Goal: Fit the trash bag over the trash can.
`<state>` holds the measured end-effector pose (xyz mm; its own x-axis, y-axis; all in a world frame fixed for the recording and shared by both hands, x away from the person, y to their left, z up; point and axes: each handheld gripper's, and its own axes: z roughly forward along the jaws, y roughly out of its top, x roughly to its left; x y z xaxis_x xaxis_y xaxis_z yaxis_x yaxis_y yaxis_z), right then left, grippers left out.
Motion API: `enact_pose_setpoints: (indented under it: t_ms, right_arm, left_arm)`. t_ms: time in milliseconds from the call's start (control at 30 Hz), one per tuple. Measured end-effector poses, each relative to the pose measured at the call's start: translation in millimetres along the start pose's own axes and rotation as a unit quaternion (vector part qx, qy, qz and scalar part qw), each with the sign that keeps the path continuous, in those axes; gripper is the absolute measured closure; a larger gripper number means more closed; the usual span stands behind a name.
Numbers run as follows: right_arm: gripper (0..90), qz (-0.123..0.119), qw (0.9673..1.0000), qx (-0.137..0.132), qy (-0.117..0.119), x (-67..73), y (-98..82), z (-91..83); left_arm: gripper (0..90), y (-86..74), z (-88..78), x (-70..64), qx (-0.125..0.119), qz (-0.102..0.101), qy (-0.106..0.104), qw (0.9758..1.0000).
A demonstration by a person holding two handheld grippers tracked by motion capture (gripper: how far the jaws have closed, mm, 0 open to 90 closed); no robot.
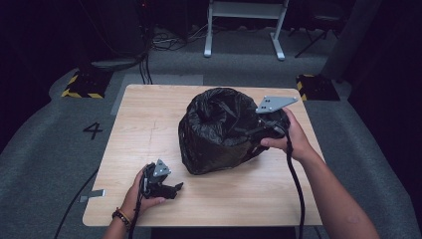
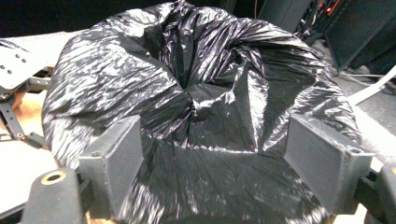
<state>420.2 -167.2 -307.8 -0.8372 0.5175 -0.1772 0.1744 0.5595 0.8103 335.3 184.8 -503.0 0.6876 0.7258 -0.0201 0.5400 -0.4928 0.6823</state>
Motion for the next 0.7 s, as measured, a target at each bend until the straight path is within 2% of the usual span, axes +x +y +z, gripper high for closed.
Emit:
enact_pose_setpoints:
  t_ms: [267,700]
  right_arm:
    - [20.2,-0.016,0.9998,0.007,-0.004,7.8,-8.9,-11.3]
    - [20.2,-0.018,0.9998,-0.002,-0.009,11.0,-21.8,-31.0]
  left_arm:
    - [14.9,0.2,-0.1,0.1,0.002,0.0,0.0,1.0]
    - [14.7,0.6,0.3,-0.1,0.002,-0.002,0.0,1.0]
